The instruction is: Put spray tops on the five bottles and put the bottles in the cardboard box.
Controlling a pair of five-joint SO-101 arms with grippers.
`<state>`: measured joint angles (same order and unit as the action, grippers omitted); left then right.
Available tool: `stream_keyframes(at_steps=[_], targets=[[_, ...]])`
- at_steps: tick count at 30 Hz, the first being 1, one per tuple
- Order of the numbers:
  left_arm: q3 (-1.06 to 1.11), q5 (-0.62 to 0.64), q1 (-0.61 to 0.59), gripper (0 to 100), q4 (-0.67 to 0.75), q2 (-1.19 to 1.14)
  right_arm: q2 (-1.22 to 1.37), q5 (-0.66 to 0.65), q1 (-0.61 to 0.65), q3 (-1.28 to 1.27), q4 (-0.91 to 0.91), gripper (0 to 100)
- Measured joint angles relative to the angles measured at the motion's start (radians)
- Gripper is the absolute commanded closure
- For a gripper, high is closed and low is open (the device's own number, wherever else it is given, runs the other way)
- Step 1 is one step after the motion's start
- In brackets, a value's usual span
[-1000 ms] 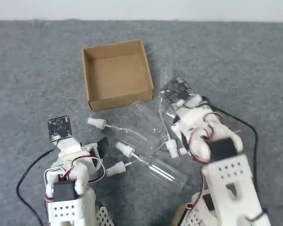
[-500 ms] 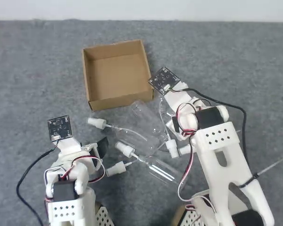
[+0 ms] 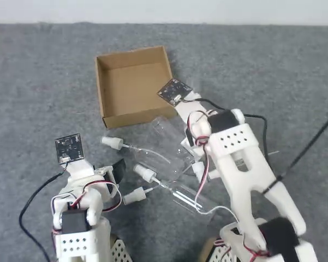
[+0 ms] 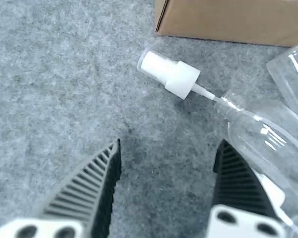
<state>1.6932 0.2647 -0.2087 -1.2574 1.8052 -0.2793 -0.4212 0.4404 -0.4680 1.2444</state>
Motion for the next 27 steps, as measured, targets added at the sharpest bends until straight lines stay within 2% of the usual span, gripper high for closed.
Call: stream_keyframes(at_steps=[27], targets=[[0.000,0.000,0.000,72,0.000,0.000,0.032,0.000,0.006,0.000,-0.002,73.3]])
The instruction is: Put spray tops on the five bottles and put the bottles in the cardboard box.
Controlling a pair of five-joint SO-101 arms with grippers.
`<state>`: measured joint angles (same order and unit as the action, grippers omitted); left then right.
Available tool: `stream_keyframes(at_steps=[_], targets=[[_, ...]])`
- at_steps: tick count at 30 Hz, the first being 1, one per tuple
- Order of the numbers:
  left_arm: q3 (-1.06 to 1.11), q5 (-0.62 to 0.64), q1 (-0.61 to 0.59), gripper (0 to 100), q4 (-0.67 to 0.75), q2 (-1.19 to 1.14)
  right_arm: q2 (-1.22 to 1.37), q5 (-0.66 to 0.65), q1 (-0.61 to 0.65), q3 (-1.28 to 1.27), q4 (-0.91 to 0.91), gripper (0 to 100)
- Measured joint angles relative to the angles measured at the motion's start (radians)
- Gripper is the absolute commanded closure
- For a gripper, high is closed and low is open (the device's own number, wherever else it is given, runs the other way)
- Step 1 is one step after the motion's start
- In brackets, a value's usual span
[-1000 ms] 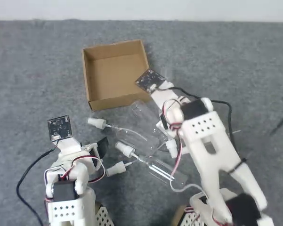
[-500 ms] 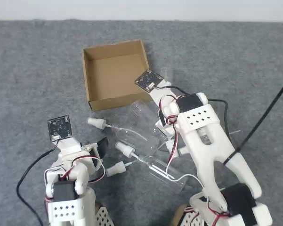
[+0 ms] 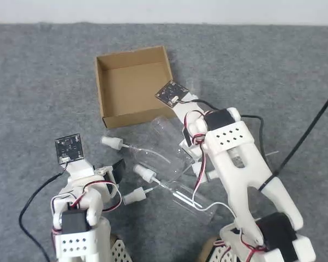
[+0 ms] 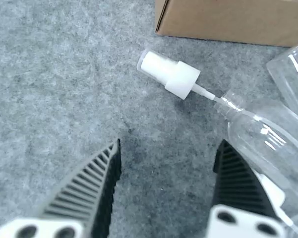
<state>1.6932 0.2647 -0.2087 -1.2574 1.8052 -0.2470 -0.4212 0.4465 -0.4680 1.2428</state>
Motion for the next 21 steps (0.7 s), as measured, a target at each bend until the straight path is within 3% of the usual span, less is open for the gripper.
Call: stream_keyframes(at_steps=[6,21], targets=[[0.000,0.000,0.000,72,0.000,0.000,0.000,0.000,0.002,0.000,0.000,64.7],[0.000,0.000,0.000,72,0.000,0.000,0.267,0.000,0.000,0.129,-0.012,64.7]])
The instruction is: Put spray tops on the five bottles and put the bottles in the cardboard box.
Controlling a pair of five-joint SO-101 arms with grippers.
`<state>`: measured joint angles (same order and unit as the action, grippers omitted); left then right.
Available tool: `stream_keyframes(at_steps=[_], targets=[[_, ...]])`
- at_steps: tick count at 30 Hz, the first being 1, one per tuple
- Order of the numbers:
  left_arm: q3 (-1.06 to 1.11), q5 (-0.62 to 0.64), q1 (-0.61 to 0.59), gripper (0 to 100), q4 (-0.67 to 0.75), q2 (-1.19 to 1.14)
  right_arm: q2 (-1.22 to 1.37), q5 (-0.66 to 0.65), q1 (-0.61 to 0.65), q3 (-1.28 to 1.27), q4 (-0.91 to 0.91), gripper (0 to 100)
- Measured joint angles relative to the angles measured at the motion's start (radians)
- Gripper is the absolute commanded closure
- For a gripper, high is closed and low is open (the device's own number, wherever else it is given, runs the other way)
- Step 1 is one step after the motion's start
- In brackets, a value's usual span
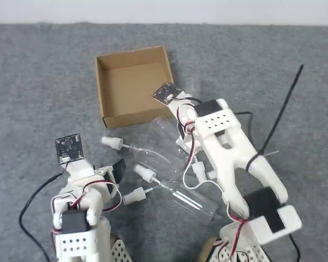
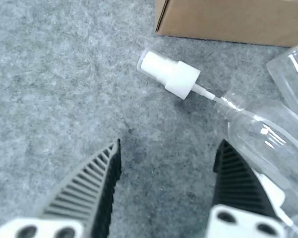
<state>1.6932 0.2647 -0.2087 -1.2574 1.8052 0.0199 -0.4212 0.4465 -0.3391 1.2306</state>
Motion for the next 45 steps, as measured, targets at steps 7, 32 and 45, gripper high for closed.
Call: stream_keyframes(at_steps=[7,32,45], targets=[[0.000,0.000,0.000,72,0.000,0.000,0.060,0.000,-0.002,0.008,-0.002,64.7],[0.000,0.000,0.000,72,0.000,0.000,0.155,-0.028,-0.060,0.008,-0.057,85.0],[0.000,0.000,0.000,72,0.000,0.000,0.048,-0.026,-0.126,0.008,-0.009,85.0]])
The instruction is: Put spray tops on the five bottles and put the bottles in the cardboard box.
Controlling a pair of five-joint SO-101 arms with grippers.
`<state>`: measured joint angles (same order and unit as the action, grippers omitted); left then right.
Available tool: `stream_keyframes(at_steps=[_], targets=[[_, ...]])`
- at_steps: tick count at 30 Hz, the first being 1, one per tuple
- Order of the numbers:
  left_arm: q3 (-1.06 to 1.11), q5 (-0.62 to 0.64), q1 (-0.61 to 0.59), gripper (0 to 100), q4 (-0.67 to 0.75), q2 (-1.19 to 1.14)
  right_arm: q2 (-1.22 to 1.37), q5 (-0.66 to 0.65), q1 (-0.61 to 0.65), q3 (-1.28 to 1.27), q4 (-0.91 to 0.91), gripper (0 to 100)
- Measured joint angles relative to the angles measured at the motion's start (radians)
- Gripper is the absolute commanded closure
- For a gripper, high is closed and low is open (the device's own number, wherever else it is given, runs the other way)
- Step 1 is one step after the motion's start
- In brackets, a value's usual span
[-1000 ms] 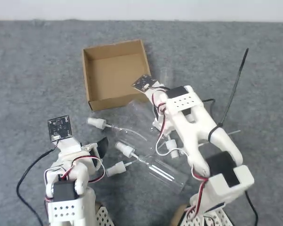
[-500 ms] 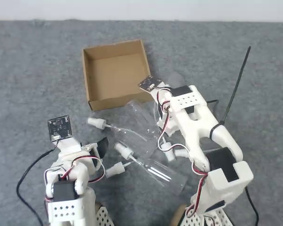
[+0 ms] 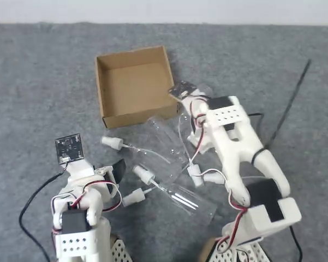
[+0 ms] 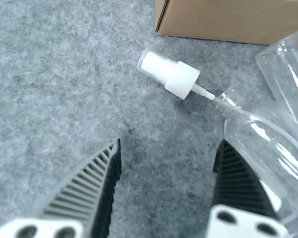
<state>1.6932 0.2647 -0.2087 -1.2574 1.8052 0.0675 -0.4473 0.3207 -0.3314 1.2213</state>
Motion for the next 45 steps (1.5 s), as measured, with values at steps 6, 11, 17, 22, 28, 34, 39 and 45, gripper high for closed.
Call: stream_keyframes(at_steps=[6,11,17,22,28,34,39,45], targets=[[0.000,0.000,0.000,72,0.000,0.000,-0.005,0.110,-0.032,0.000,0.000,85.0],[0.000,0.000,0.000,72,0.000,0.000,-0.005,0.255,-0.031,0.005,0.000,84.9],[0.000,0.000,0.000,72,0.000,0.000,-0.006,0.506,-0.066,0.052,0.000,84.7],[0.000,0.000,0.000,72,0.000,0.000,-0.006,0.632,-0.117,0.068,0.000,84.7],[0.000,0.000,0.000,72,0.000,0.000,-0.006,0.766,-0.130,0.068,0.000,84.6],[0.000,0.000,0.000,72,0.000,0.000,-0.006,1.003,-0.132,0.068,0.000,84.6],[0.000,0.000,0.000,72,0.000,0.000,-0.006,1.106,-0.132,0.068,0.000,84.6],[0.000,0.000,0.000,72,0.000,0.000,-0.006,1.255,-0.140,0.068,0.000,84.6]])
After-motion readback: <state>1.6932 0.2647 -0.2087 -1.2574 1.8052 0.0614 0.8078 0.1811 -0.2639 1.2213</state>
